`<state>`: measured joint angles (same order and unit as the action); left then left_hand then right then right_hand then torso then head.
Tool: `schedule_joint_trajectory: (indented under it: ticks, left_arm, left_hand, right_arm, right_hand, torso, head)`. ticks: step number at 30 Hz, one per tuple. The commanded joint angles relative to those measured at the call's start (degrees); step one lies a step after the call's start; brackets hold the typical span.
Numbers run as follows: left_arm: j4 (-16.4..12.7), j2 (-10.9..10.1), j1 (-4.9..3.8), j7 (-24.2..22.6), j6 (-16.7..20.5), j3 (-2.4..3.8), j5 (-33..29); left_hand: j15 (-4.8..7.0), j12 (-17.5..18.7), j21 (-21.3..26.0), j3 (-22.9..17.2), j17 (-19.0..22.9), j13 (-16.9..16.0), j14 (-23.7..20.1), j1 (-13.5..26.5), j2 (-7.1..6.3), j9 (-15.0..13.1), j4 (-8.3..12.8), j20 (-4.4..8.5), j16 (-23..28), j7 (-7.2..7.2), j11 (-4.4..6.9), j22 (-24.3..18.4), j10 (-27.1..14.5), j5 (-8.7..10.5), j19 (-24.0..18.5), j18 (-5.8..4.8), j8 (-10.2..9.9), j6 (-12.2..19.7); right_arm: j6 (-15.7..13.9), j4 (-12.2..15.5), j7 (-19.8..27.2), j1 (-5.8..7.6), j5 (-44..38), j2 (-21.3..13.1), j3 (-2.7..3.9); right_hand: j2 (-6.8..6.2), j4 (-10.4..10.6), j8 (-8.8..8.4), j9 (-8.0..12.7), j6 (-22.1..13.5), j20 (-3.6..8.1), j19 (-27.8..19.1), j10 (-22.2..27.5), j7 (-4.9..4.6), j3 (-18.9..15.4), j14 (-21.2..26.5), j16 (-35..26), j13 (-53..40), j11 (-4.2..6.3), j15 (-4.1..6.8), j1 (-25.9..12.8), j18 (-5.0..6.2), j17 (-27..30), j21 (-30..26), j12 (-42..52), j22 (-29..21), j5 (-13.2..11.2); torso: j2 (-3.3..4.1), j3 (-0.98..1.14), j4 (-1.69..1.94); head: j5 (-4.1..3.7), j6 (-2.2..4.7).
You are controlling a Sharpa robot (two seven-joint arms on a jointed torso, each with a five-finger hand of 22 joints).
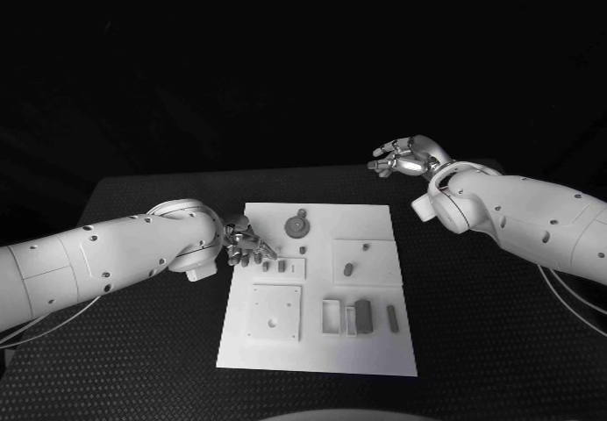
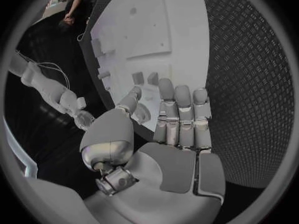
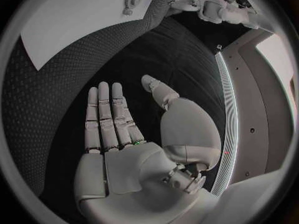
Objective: Assemble the parts on the task board
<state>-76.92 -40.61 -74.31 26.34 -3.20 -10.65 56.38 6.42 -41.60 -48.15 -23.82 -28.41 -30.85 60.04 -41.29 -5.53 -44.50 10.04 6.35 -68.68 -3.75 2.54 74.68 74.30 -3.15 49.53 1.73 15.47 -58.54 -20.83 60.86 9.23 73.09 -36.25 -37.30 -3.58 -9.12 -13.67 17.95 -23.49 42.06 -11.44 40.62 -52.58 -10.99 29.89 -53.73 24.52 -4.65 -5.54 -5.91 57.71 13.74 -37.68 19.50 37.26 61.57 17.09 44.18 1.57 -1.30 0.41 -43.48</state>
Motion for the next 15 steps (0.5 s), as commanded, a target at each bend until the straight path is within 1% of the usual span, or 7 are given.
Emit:
schedule_joint_trajectory:
  ticks: [1,3,5,8,9,13,15]
  left_arm:
    - [0.4,0.1,-0.02,-2.0,3.1,0.53,-8.5]
    - [0.7,0.0,-0.03,-3.3,3.9,0.93,-11.0]
    - [0.8,-0.1,-0.04,-5.8,5.6,1.29,-13.2]
    - [0.4,-0.2,-0.04,-12.1,9.2,1.32,-12.8]
    - [0.3,-0.1,-0.04,-13.8,10.4,1.32,-11.9]
    - [-0.2,0.6,0.01,-23.1,15.5,1.25,-2.4]
    - [-0.3,0.9,0.03,-26.8,17.8,1.18,3.1]
  left_hand:
    - [-0.19,0.6,0.4,-0.3,0.2,0.3,-0.6,0.4,-0.37,0.1,0.0,5.58,0.4,-0.39,-0.32,-0.1,-0.5,0.23,-0.5,-0.46,-0.5,1.0]
    - [-0.80,1.6,1.2,-0.5,0.6,0.7,-1.8,0.6,-0.71,0.4,0.0,5.05,1.3,-1.16,-1.07,-0.3,-1.8,0.22,-1.4,-0.57,-1.4,2.9]
    - [-2.24,3.7,2.9,-0.9,1.4,1.7,-4.3,0.9,-1.68,0.5,0.1,3.72,3.1,-2.14,-2.08,-0.7,-4.4,0.27,-3.4,-0.80,-2.0,4.5]
    - [-5.87,8.7,6.7,-2.2,3.7,4.0,-9.6,0.2,-2.44,1.1,0.9,0.27,7.7,-4.07,-4.30,-1.6,-9.8,0.09,-8.3,-1.19,-3.2,7.1]
    - [-6.72,9.7,7.4,-2.8,4.1,4.6,-10.3,-0.6,-2.38,1.3,1.3,-0.66,8.6,-4.30,-4.65,-1.7,-10.5,0.19,-9.2,-1.05,-3.3,7.4]
    - [-8.37,13.9,8.4,-5.8,5.2,7.3,-11.1,-9.1,-2.37,1.7,6.0,-2.41,10.5,-4.73,-6.52,-1.7,-13.4,-0.50,-10.1,-0.38,-3.1,7.6]
    - [-8.98,15.7,8.7,-7.0,5.6,9.0,-10.9,-15.3,-2.78,2.2,6.0,-3.15,11.0,-5.01,-7.17,-1.3,-13.2,-1.19,-9.9,-0.10,-2.7,7.1]
  right_arm:
    - [0.6,0.0,0.6,-0.01,-0.1,0.0,0.03]
    - [0.6,0.0,0.6,-0.01,-0.1,0.0,0.03]
    - [0.6,-0.1,0.6,-0.01,0.0,0.0,0.03]
    - [0.6,0.0,0.6,-0.01,0.0,-0.1,0.03]
    - [0.6,0.0,0.6,-0.01,0.0,-0.1,0.03]
    - [0.6,-0.1,0.6,-0.02,0.0,-0.1,0.02]
    - [0.7,-0.2,0.6,-0.02,0.0,-0.2,0.02]
  right_hand:
    - [-0.05,0.1,0.21,0.1,0.6,-0.13,0.4,7.0,-1.32,-0.2,0.1,-0.2,0.1,-4.34,-0.50,-0.3,-0.68,-0.1,-0.2,0.3,0.1,0.3]
    - [-0.05,0.1,0.21,0.1,0.6,-0.13,0.4,7.0,-1.32,-0.2,0.1,-0.2,0.1,-4.34,-0.50,-0.3,-0.68,-0.1,-0.2,0.3,0.1,0.3]
    - [-0.06,0.1,0.21,0.1,0.6,-0.13,0.4,7.0,-1.33,-0.2,0.1,-0.2,0.1,-4.34,-0.50,-0.4,-0.68,-0.1,-0.2,0.3,0.1,0.3]
    - [-0.05,0.1,0.21,0.1,0.6,-0.13,0.4,7.0,-1.33,-0.2,0.1,-0.2,0.1,-4.34,-0.50,-0.4,-0.68,-0.1,-0.2,0.3,0.1,0.3]
    - [-0.05,0.1,0.21,0.1,0.6,-0.13,0.4,7.0,-1.33,-0.2,0.1,-0.2,0.1,-4.34,-0.50,-0.4,-0.68,-0.1,-0.2,0.3,0.1,0.3]
    - [-0.02,0.1,0.21,0.1,0.6,-0.13,0.4,6.9,-1.33,-0.2,0.1,-0.2,0.1,-4.34,-0.50,-0.3,-0.68,-0.1,-0.2,0.3,0.1,0.3]
    - [0.00,0.1,0.22,0.1,0.6,-0.12,0.4,6.9,-1.33,-0.2,0.1,-0.2,0.1,-4.34,-0.50,-0.3,-0.67,-0.1,-0.2,0.3,0.1,0.3]
  torso:
    - [0.01,0.00,-0.01]
    - [0.02,-0.01,0.01]
    - [0.00,-0.01,0.03]
    - [-0.01,0.02,0.05]
    - [-0.01,0.02,0.06]
    - [-0.01,0.00,0.07]
    - [0.03,-0.05,0.06]
  head:
    - [-0.01,0.08]
    - [-0.07,0.23]
    - [-0.12,0.33]
    - [-0.20,0.43]
    - [-0.24,0.49]
    - [-0.32,0.91]
    - [-0.42,1.06]
